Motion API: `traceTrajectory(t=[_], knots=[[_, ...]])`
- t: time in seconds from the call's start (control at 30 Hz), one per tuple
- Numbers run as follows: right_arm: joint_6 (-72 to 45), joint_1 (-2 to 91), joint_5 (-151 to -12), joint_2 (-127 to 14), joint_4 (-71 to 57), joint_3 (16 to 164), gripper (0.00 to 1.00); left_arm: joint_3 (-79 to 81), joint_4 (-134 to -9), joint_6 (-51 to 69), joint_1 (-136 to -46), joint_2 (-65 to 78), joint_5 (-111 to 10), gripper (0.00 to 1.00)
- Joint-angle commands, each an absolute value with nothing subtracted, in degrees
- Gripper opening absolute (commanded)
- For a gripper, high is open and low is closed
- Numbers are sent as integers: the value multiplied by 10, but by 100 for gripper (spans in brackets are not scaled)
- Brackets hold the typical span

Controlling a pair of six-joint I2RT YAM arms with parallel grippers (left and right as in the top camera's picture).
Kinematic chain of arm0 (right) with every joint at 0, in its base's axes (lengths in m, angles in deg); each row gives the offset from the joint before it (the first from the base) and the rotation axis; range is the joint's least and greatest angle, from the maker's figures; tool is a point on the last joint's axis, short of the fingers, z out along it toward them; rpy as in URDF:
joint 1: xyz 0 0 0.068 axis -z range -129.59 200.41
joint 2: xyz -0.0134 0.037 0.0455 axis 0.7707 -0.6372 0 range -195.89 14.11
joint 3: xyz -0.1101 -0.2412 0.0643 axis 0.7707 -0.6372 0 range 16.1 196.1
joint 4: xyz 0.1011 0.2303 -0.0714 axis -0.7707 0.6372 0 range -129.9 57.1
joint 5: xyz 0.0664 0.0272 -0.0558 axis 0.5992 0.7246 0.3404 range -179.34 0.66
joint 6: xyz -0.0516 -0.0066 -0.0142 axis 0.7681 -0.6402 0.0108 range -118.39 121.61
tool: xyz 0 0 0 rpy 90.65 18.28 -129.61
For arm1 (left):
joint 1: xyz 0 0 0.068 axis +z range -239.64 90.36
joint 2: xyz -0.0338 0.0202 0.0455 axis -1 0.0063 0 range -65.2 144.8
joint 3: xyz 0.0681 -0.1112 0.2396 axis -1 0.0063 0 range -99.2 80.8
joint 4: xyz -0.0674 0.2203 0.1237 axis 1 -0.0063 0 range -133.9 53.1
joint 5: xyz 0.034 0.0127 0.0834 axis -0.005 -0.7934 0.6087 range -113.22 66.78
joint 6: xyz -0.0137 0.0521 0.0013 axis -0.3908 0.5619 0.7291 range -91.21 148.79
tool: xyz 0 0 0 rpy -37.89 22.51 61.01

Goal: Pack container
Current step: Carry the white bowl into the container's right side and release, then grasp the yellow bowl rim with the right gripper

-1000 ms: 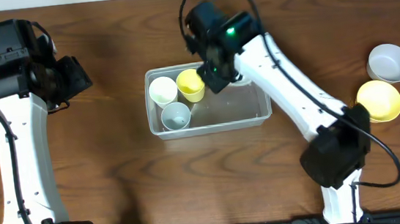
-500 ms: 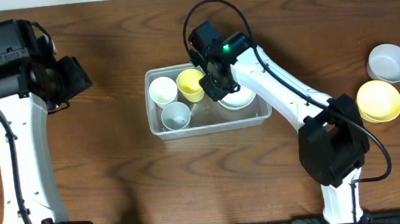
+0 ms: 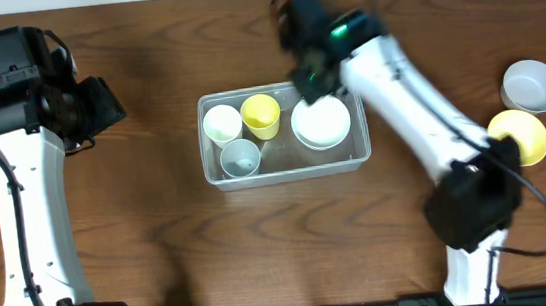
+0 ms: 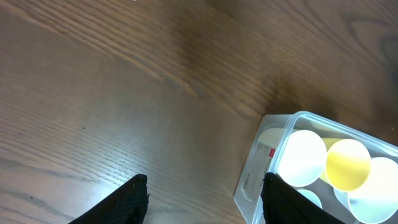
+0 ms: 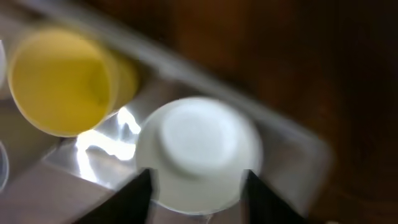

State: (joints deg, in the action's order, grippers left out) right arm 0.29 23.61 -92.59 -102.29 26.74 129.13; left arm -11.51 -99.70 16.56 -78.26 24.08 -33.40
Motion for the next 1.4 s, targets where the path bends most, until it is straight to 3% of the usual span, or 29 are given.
traceTrajectory(t=[0.0,0.3,0.47,0.93,1.07,1.17,1.27,1.37], knots=[[-31,308,-952,-933,282,1342,68,-113,-999,162,-781,247,-335,60],[-101,556,-957,-894,400,1328,77,-113,-998,162,-781,247,-335,60],[-101,648,-949,-916,382,1220,80,-113,-999,162,-781,247,-335,60],[-101,704,-923,-932,165,944,87,-113,-999,162,-781,247,-335,59],[-101,704,-918,-939,129,901,81,-113,-999,162,-781,247,-335,59],[-101,704,-918,-944,114,886,71,-113,-999,162,-781,247,-335,59],[-101,704,-918,-944,110,885,45,-113,-999,162,-781,247,-335,59],[-101,703,-918,-944,107,885,29,-113,-999,162,-781,247,-335,59]])
